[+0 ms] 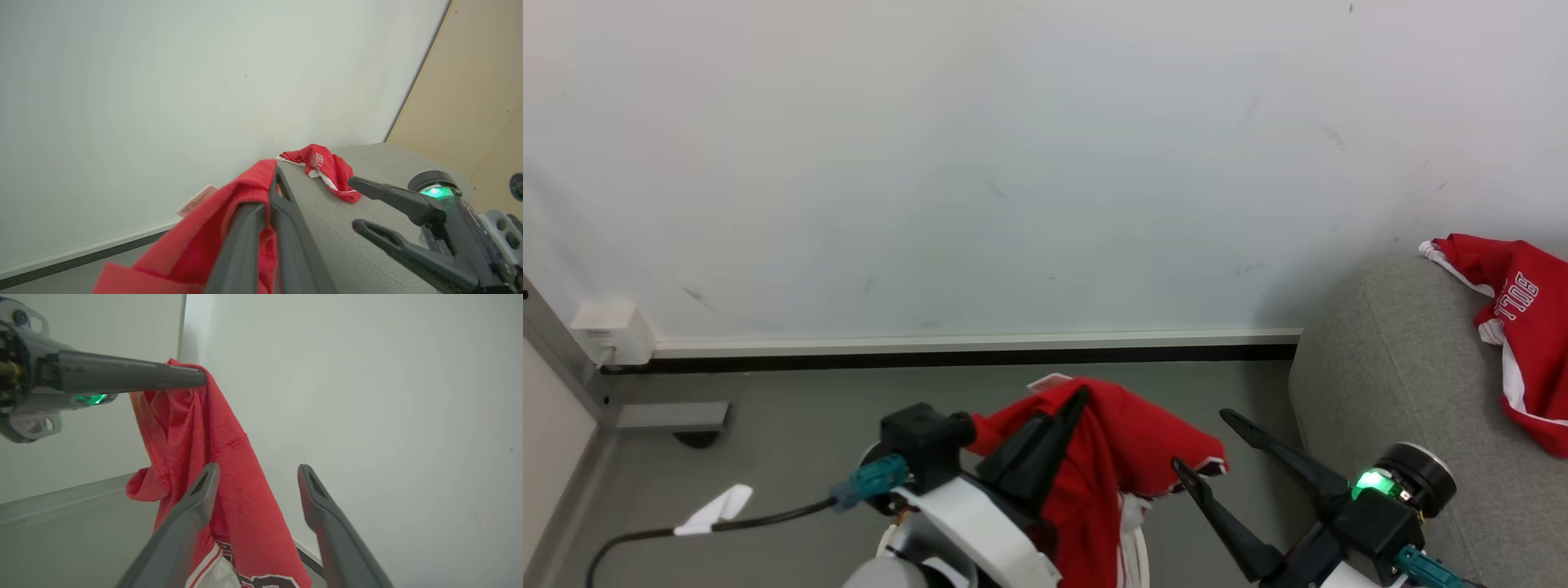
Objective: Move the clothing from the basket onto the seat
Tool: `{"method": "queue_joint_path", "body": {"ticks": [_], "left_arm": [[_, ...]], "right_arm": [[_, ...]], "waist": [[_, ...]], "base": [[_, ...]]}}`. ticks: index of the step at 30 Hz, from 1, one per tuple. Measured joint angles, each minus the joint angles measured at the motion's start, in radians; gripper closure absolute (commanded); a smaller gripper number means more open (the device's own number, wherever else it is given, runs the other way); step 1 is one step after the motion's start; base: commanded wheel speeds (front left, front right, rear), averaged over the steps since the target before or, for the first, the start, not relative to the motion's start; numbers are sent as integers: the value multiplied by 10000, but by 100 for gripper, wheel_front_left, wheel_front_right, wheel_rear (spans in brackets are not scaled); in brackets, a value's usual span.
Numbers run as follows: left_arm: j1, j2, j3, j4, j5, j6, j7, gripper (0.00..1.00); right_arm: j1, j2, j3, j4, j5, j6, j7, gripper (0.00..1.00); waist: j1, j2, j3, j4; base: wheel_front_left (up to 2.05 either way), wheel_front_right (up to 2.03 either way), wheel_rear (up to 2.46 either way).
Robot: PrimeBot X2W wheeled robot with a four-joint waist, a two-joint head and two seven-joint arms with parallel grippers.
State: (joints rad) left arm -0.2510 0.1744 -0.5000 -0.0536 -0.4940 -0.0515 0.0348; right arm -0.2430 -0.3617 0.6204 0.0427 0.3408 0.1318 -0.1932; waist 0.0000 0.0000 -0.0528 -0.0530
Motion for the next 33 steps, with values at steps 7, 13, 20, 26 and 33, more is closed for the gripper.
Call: {"method": "queue_joint_path", "body": {"ticks": [7,13,20,26,33], "left_arm": [[-697,-734,-1076,489,8,-360,42,100],[-882,-926,-1724,516,-153,-525,119,100],[-879,-943,-1793,640,-251,-485,-17,87],[-858,-819,-1699,951,-17,-349,-556,0],[-645,-874,-1847,1455,13,-267,-1221,0]], "right_arm": [[-1041,-322,1264,219,604,0,276,0],[-1230,-414,1839,464,1292,0,424,0],[-1149,-161,1409,840,1871,2,420,100],[-1031,-395,692,913,1871,0,462,100],[-1031,-650,-259,449,1749,0,543,100]], "waist": [[0,0,-33,-33],[0,0,-84,-94],[0,0,-81,-196],[0,0,9,-426],[0,0,173,-1087]], "base": [[0,0,0],[0,0,0],[0,0,0],[0,0,0],[0,0,0]]}}
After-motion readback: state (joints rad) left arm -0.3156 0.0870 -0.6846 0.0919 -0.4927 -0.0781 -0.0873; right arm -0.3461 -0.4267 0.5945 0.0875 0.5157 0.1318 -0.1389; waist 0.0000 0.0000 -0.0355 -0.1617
